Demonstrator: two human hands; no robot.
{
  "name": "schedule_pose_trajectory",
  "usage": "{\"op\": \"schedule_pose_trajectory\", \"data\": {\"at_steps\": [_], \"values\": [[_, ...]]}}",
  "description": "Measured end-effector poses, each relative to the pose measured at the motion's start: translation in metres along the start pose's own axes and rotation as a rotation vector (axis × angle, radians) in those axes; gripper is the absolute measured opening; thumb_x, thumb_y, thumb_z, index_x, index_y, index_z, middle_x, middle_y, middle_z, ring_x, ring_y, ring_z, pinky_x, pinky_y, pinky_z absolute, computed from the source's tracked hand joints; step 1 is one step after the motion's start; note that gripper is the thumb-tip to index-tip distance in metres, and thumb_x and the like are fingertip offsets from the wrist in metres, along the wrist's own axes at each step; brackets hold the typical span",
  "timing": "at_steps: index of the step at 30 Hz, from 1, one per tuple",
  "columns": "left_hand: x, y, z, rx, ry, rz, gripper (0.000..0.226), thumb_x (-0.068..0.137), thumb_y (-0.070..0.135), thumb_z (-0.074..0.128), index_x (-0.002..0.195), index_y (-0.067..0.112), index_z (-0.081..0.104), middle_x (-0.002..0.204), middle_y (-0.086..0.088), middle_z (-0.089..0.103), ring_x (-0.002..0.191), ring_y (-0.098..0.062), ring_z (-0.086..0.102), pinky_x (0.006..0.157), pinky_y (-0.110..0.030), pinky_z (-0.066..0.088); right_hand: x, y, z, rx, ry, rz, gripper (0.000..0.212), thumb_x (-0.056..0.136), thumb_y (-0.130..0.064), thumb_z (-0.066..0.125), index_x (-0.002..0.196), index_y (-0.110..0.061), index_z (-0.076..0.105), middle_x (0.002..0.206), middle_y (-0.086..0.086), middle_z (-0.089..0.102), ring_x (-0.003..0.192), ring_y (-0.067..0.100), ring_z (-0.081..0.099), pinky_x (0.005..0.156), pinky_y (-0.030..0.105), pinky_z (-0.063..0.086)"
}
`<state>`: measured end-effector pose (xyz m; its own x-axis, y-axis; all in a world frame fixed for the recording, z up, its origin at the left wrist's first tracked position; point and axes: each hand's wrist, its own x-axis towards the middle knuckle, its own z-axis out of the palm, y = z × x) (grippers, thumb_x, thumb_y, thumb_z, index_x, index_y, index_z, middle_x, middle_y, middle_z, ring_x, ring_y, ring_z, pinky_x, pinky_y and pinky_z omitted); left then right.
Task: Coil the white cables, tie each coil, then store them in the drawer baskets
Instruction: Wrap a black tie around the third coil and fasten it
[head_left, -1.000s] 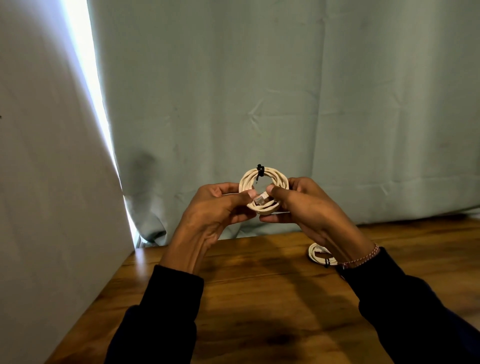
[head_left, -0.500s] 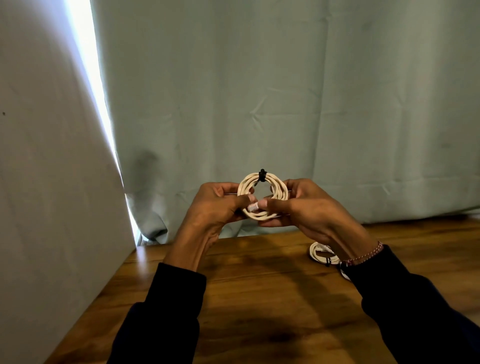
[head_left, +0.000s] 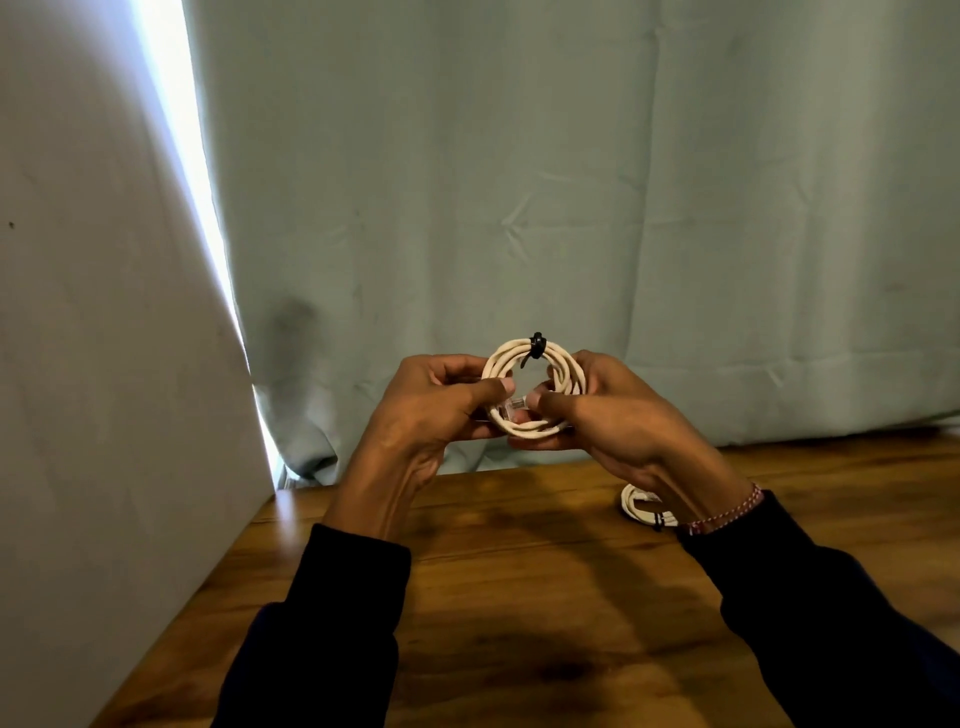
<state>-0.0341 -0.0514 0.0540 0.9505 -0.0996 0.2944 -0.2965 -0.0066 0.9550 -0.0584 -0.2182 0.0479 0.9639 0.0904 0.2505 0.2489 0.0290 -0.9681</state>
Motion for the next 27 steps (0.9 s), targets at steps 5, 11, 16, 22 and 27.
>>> {"op": "schedule_pose_trajectory", "data": {"at_steps": [5, 11, 16, 22, 27], "values": [[-0.002, 0.000, 0.005, 0.022, 0.008, -0.006, 0.016, 0.083, 0.005, 0.076, 0.099, 0.004, 0.077, 0.084, -0.013, 0.077, 0.074, -0.026, 0.074, 0.068, -0.034, 0.061, 0.000, -0.002, -0.010, -0.033, -0.121, 0.056, 0.028, 0.088, 0.014, 0.062, 0.113, 0.002, 0.061, 0.089, 0.014, 0.070, 0.089, 0.028, 0.074, 0.077, 0.046, 0.062], [-0.003, 0.002, 0.000, -0.029, 0.025, -0.067, 0.020, 0.080, 0.017, 0.080, 0.096, 0.006, 0.078, 0.081, -0.012, 0.076, 0.070, -0.021, 0.073, 0.063, -0.029, 0.058, -0.001, -0.009, -0.019, -0.061, -0.234, 0.134, 0.032, 0.088, 0.001, 0.068, 0.120, 0.002, 0.063, 0.111, 0.017, 0.074, 0.104, 0.028, 0.072, 0.081, 0.042, 0.062], [-0.002, 0.004, -0.006, -0.102, 0.012, -0.055, 0.024, 0.078, 0.016, 0.079, 0.098, 0.002, 0.076, 0.084, -0.015, 0.076, 0.072, -0.022, 0.073, 0.066, -0.030, 0.060, -0.002, -0.014, -0.029, 0.016, -0.228, 0.087, 0.047, 0.079, -0.011, 0.072, 0.122, 0.002, 0.062, 0.109, 0.020, 0.074, 0.101, 0.029, 0.073, 0.079, 0.035, 0.062], [-0.004, 0.006, -0.009, -0.224, -0.118, -0.028, 0.044, 0.065, 0.012, 0.078, 0.106, -0.004, 0.072, 0.094, -0.020, 0.075, 0.083, -0.028, 0.074, 0.073, -0.034, 0.062, 0.003, -0.012, -0.044, -0.030, -0.109, -0.020, 0.035, 0.080, -0.004, 0.073, 0.114, 0.004, 0.067, 0.102, 0.021, 0.075, 0.099, 0.031, 0.074, 0.081, 0.031, 0.061], [0.001, -0.002, -0.007, -0.165, -0.083, 0.015, 0.026, 0.082, -0.001, 0.071, 0.108, -0.002, 0.071, 0.093, -0.017, 0.077, 0.085, -0.026, 0.075, 0.074, -0.033, 0.062, 0.005, -0.010, -0.044, -0.014, -0.036, -0.010, 0.039, 0.075, -0.008, 0.077, 0.112, 0.000, 0.068, 0.098, 0.020, 0.076, 0.094, 0.031, 0.075, 0.078, 0.033, 0.063]]}}
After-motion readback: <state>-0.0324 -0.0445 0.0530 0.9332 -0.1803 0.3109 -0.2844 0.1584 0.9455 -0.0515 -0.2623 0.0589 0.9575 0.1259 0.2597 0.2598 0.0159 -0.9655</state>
